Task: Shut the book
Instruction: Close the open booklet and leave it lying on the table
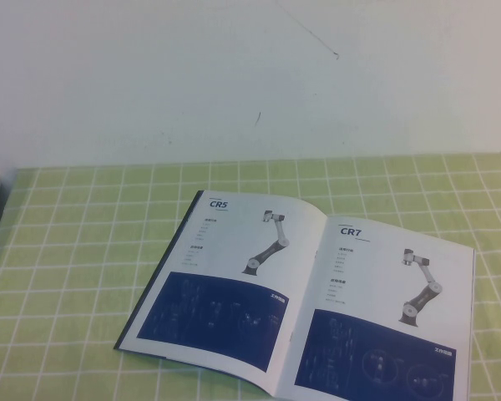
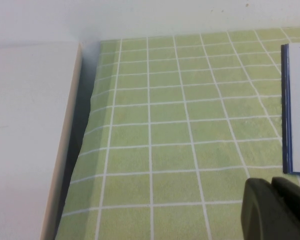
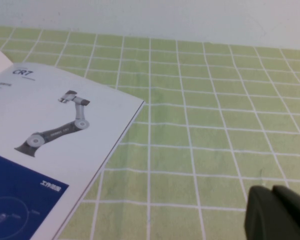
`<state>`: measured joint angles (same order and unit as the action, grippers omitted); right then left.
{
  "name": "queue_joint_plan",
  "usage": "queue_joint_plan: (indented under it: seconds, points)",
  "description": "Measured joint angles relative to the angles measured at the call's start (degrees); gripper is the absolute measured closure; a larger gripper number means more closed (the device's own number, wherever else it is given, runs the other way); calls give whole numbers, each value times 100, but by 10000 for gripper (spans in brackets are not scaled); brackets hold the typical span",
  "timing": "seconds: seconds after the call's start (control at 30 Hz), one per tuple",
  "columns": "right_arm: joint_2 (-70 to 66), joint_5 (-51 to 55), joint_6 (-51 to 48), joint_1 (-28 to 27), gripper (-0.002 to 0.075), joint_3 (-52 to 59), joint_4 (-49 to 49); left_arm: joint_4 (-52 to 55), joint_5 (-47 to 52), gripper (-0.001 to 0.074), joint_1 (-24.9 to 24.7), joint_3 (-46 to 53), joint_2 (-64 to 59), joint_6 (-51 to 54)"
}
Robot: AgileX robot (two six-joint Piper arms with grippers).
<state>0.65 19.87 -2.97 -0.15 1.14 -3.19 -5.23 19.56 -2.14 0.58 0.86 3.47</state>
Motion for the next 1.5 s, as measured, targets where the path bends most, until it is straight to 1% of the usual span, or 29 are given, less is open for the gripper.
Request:
queue_joint_plan:
  seconds: [0.13,0.23,0.3,0.4,0.57,0.67,0.77,0.87,0.93,1.0,1.1,1.17,1.37,1.43,1.5]
  points:
    - [0,-12,0,0,729,0,-13,0,-166,738,0,27,0,0]
    - [0,-223,0,0,729,25,-22,0,-613,738,0,65,0,10]
    - [0,-472,0,0,729,46,-26,0,-1178,738,0,65,0,10]
    - [0,-1149,0,0,729,46,-36,0,-2186,738,0,65,0,10]
    - [0,-2823,10,0,729,46,-36,0,-3991,738,0,65,0,10]
    - [0,-3703,116,0,729,46,-36,0,-4628,739,0,65,0,10]
    - [0,-4238,117,0,729,46,-36,-26,-5146,738,0,65,0,22]
    - [0,-4479,-16,0,729,46,156,-284,-5220,738,0,65,0,70]
    - [0,-4468,-3,0,729,46,214,-586,-5055,738,0,65,0,94]
    - [-12,-4027,90,0,729,-91,228,-824,-4344,738,0,-95,0,206]
    - [-260,-2720,154,0,729,-743,230,-932,-3121,738,0,-797,-102,490]
    - [-611,-1888,154,0,729,-1333,240,-932,-2487,739,0,-1292,-349,626]
    - [-2128,-315,72,0,729,-2796,276,-932,-772,739,0,-2813,-1908,674]
    - [-2686,29,-156,0,729,-3117,376,-945,-145,739,0,-3248,-2610,698]
    - [-3335,445,-599,0,729,-3483,655,-980,405,739,0,-3684,-3326,759]
